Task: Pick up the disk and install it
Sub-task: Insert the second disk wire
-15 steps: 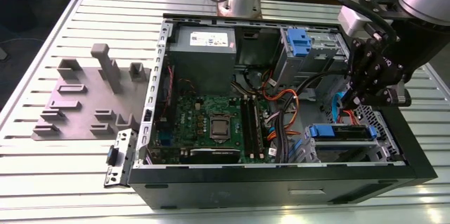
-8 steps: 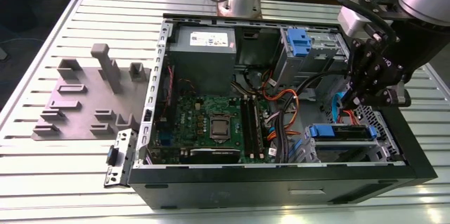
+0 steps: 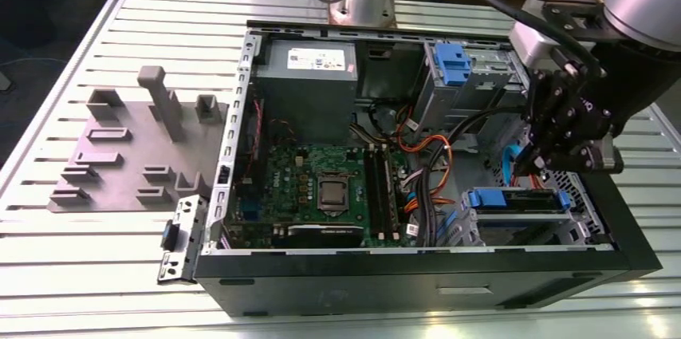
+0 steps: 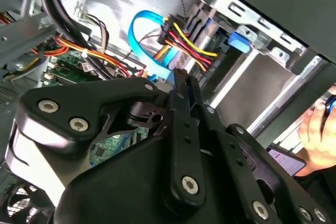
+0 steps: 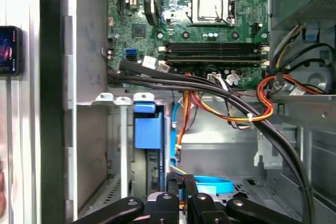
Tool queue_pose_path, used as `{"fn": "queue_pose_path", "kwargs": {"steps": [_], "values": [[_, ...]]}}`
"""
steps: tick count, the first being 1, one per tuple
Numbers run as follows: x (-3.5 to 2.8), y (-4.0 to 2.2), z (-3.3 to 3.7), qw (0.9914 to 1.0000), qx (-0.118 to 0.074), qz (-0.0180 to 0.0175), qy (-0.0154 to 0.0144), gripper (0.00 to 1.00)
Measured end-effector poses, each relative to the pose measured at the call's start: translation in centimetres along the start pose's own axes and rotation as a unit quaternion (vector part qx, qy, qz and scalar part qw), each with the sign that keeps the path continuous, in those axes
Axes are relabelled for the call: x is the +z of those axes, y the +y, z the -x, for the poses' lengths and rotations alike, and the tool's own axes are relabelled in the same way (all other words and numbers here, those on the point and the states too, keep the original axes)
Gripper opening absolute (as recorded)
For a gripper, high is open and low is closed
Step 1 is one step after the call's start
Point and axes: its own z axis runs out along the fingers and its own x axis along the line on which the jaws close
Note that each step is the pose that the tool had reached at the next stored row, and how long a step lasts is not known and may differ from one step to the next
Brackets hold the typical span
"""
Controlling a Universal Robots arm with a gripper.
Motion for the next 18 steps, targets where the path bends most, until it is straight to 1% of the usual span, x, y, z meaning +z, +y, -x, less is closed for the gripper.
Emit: {"fn": "queue_pose_path", "kwargs": {"steps": [4,6,7,9,10,12,13,14,15,16,18], "values": [[0.09,0.01,-1.06,0.99999,0.0,0.0001,-0.0043,0.16],[0.17,0.03,-1.58,0.99998,0.0,0.0001,-0.0071,0.16],[0.2,0.05,-1.77,0.99996,0.0,0.0001,-0.0087,0.16],[0.3,0.07,-1.9,0.99992,0.0,0.0002,-0.0124,0.16],[0.37,0.07,-1.92,0.99989,0.0,0.0003,-0.0149,0.16],[0.48,0.09,-1.95,0.99977,0.0,0.0005,-0.0214,0.16],[0.52,0.09,-1.97,0.99968,0.0,0.0005,-0.0253,0.16],[0.55,0.09,-2.01,0.99955,0.0,0.0006,-0.03,0.16],[0.57,0.09,-2.1,0.99938,0.0,0.0006,-0.0353,0.16],[0.6,0.1,-2.22,0.99927,0.0,0.0005,-0.0381,0.16],[0.62,0.17,-2.47,0.99918,0.0,0.0001,-0.0406,0.16]]}}
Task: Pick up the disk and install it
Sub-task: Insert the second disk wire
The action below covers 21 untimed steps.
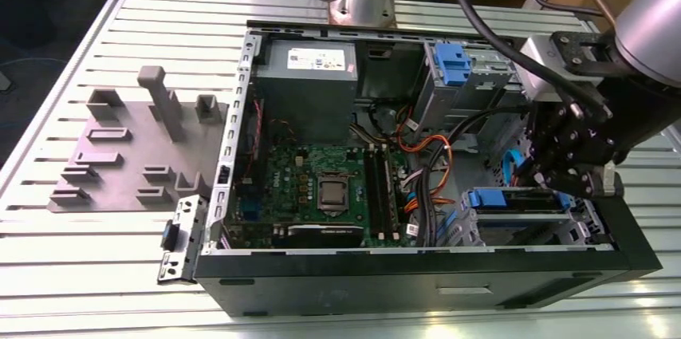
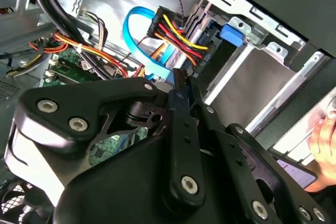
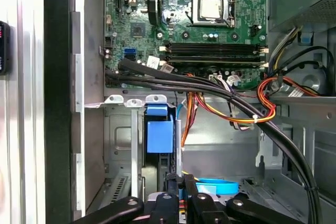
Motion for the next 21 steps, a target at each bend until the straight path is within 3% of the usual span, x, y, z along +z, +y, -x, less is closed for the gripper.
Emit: {"fn": "queue_pose_path", "kwargs": {"steps": [7,21], "values": [[0.02,0.09,-0.6,0.99998,0.0,-0.0031,-0.0056,0.16],[0.44,0.08,-0.92,0.99997,0.0,-0.0054,-0.0063,0.16]]}}
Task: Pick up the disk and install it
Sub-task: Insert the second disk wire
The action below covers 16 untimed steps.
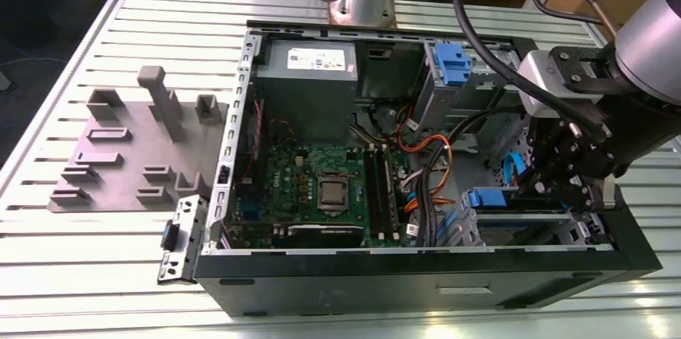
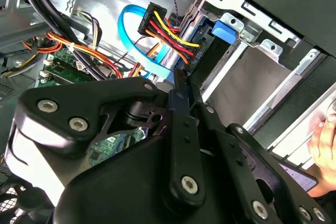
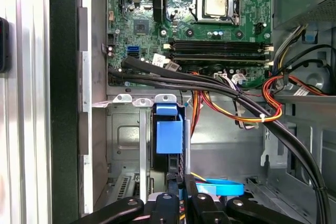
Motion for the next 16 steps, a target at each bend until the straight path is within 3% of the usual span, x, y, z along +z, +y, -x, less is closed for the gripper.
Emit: {"fn": "queue_pose_path", "kwargs": {"steps": [16], "values": [[0.44,-0.08,-0.1,1.0,0.0,0.0,-0.0001,0.16]]}}
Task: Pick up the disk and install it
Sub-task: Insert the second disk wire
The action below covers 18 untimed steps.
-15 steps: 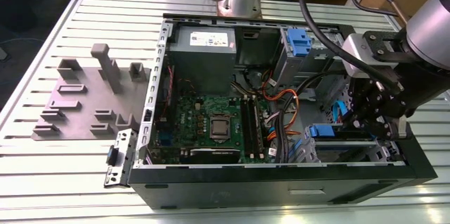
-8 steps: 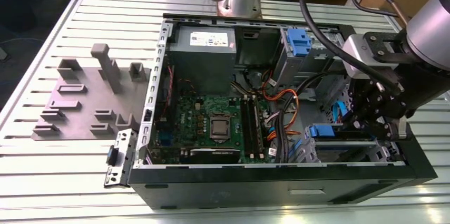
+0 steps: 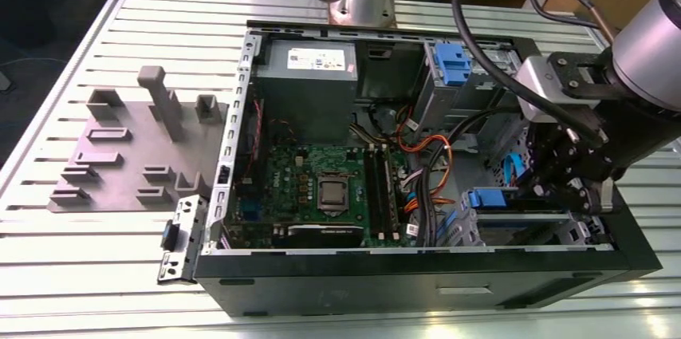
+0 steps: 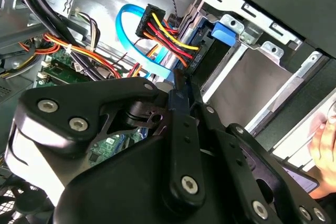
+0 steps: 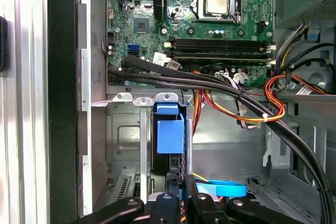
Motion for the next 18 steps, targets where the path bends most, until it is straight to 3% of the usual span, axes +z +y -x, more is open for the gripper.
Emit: {"fn": "queue_pose_path", "kwargs": {"steps": [14,18], "values": [[0.51,0.01,-0.09,1.0,0.0,0.0001,-0.0015,0.16],[-0.06,0.0,-0.06,1.0,0.0,0.0,-0.001,0.24]]}}
